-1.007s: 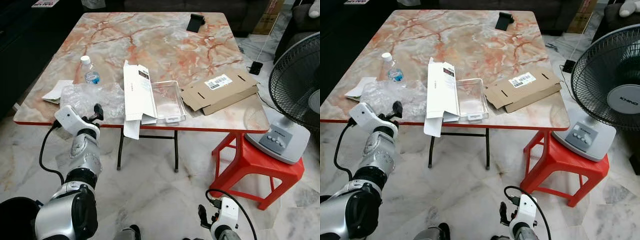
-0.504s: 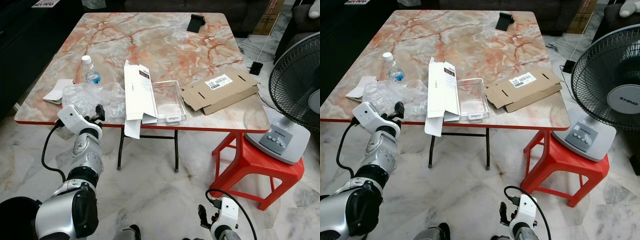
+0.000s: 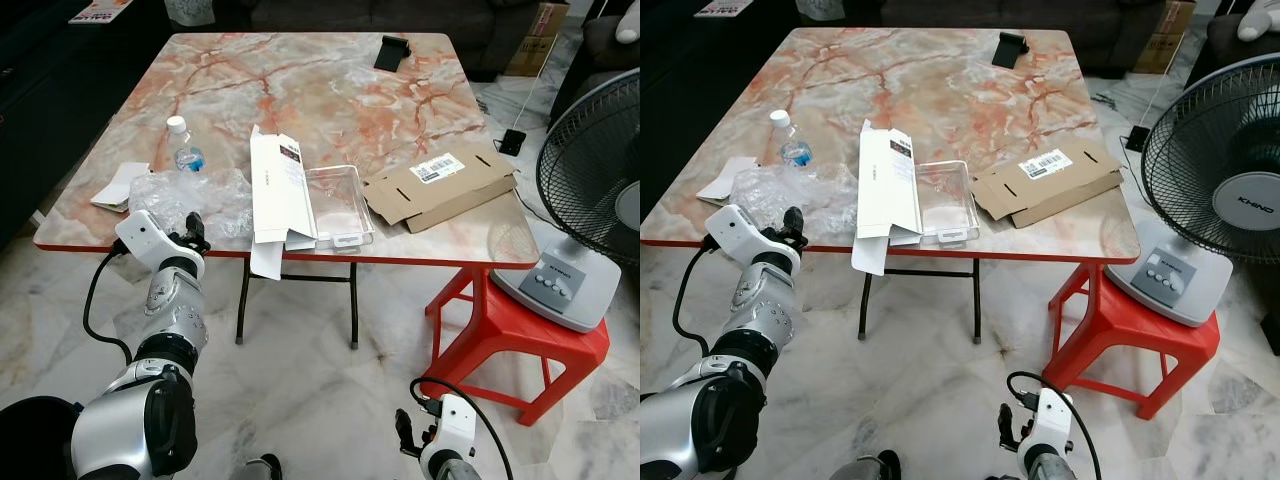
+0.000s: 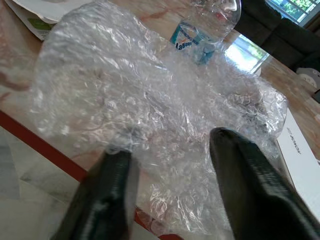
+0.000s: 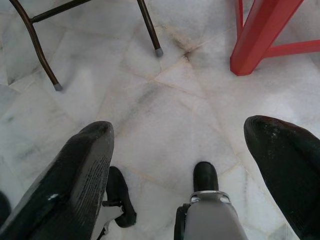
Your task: Picking trash to rubbish bin
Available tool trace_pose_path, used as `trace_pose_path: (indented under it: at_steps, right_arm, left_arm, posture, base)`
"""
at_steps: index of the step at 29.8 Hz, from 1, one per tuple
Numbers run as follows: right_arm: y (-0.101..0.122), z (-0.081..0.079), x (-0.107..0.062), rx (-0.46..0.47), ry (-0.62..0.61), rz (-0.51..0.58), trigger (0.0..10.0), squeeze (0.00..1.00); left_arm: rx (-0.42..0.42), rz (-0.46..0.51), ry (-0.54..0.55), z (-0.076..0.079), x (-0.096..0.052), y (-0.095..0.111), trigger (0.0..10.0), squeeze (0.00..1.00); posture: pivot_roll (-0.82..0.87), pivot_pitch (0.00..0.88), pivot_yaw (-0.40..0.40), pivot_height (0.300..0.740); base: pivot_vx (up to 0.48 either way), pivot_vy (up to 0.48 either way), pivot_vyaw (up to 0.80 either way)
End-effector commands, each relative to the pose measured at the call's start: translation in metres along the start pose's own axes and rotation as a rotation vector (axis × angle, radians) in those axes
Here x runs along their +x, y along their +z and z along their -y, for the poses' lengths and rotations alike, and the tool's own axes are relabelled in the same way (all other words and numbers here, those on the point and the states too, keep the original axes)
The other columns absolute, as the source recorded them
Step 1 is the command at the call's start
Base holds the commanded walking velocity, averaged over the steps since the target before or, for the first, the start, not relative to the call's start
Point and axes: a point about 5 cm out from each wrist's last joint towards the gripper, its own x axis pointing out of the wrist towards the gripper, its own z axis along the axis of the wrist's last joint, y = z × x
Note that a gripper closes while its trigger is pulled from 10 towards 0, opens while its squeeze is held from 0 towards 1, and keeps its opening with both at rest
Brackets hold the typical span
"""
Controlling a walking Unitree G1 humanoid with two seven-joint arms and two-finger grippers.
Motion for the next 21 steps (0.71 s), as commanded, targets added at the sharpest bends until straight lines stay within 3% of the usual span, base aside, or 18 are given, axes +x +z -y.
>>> trace_pose_path:
  at_steps: [1,8,14,21]
  right_arm:
    - [-0.003,-0.001,-0.001,0.003,-0.001,-0.008,10.0,0.00]
    - [-0.001,-0.001,0.000,0.009,-0.005,-0.006,10.0,0.00]
    - [0.000,-0.002,0.000,0.015,-0.005,-0.004,10.0,0.00]
    - [0.001,-0.003,0.001,0.015,-0.003,-0.004,10.0,0.00]
  left_arm:
    - [0.019,0.000,-0.020,0.005,0.002,0.001,0.0,0.00]
    - [0.035,-0.012,-0.035,0.004,0.000,-0.002,0.0,0.00]
    - [0.087,-0.036,-0.020,-0.012,-0.005,-0.007,0.0,0.00]
    - [0.108,-0.029,-0.012,-0.020,-0.007,-0.005,0.0,0.00]
  posture:
    - [0.05,0.094,0.025,0.740]
    - [0.05,0.100,0.024,0.740]
    - [0.06,0.103,0.025,0.740]
    - [0.07,0.109,0.022,0.740]
  base:
    - [0.000,0.000,0.00]
    - [0.000,0.000,0.00]
    - [0.000,0.000,0.00]
    - [0.000,0.000,0.00]
